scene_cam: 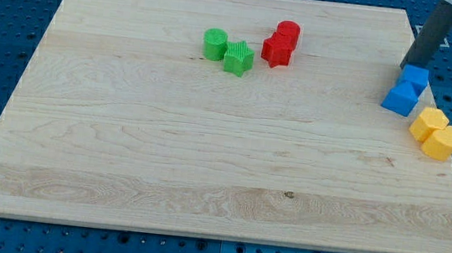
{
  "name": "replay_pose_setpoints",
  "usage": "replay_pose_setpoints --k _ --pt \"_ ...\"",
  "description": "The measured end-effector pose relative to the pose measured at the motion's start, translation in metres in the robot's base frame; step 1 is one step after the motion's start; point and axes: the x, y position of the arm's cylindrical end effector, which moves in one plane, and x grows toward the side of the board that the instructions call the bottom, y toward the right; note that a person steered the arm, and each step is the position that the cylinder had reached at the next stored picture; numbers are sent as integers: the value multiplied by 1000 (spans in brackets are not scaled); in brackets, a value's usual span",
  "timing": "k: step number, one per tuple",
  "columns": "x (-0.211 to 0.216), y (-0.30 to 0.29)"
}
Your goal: Place the blue triangle vertically above the yellow hexagon
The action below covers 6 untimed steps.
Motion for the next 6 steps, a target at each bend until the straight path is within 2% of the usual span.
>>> replay_pose_setpoints --k 2,4,5,6 --pt "-21 -62" --pt "47 -81" --pt "66 -74" --pt "66 -50"
